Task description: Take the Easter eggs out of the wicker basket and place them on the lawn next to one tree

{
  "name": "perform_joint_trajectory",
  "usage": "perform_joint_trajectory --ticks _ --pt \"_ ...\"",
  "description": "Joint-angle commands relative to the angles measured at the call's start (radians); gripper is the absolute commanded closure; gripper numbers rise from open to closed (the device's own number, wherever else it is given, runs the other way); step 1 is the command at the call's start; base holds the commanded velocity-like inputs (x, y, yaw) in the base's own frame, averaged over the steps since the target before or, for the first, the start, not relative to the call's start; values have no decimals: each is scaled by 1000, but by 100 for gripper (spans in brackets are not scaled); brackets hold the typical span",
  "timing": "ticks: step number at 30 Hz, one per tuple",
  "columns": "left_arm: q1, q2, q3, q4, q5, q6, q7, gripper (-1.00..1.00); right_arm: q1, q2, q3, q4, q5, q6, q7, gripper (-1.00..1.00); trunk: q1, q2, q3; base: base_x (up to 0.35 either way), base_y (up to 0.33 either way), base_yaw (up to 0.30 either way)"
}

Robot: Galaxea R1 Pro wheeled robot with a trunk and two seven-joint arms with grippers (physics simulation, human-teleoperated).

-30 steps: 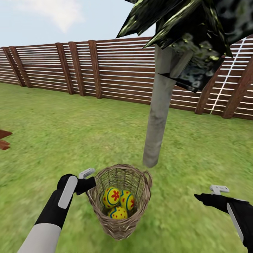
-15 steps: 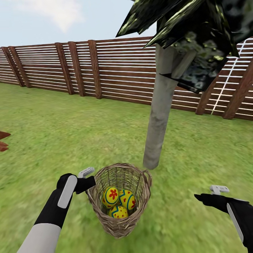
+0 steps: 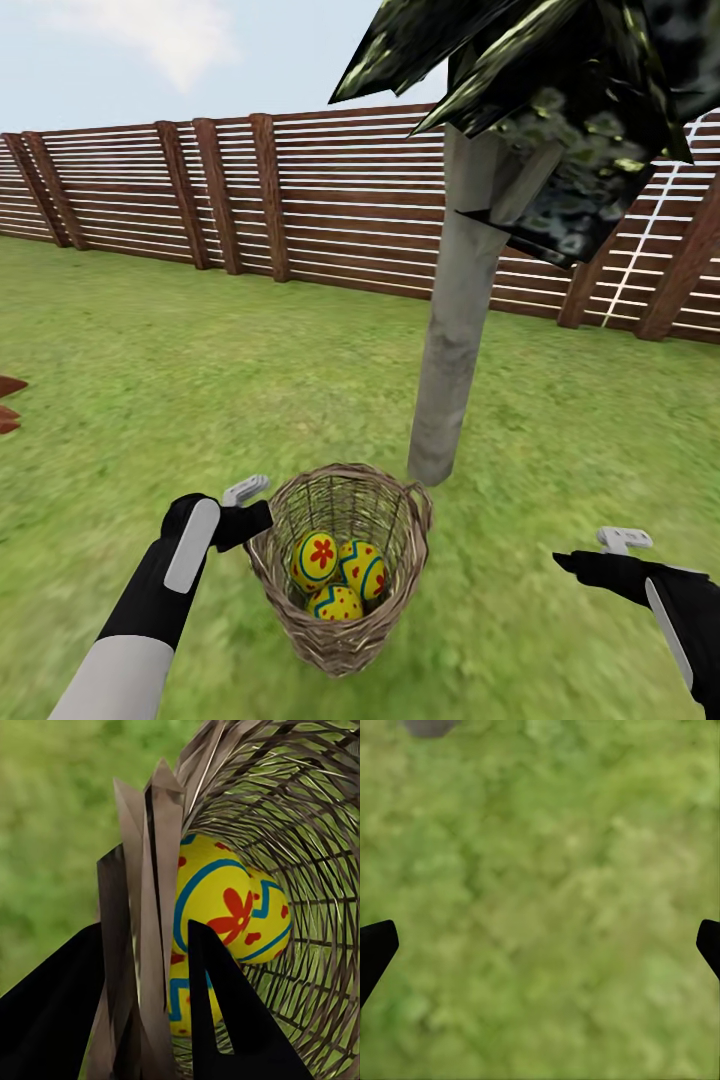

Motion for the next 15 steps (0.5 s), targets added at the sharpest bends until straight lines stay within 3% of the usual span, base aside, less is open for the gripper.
perform_joint_trajectory --ticks 1,15 --pt "0 -1 2 -1 22 1 10 100 -1 0 -2 -1 4 4 7 -100 0 0 -1 36 0 0" --pt "0 -1 1 -2 22 2 9 100 -1 0 -2 -1 4 4 7 -100 4 -2 -32 2 0 0"
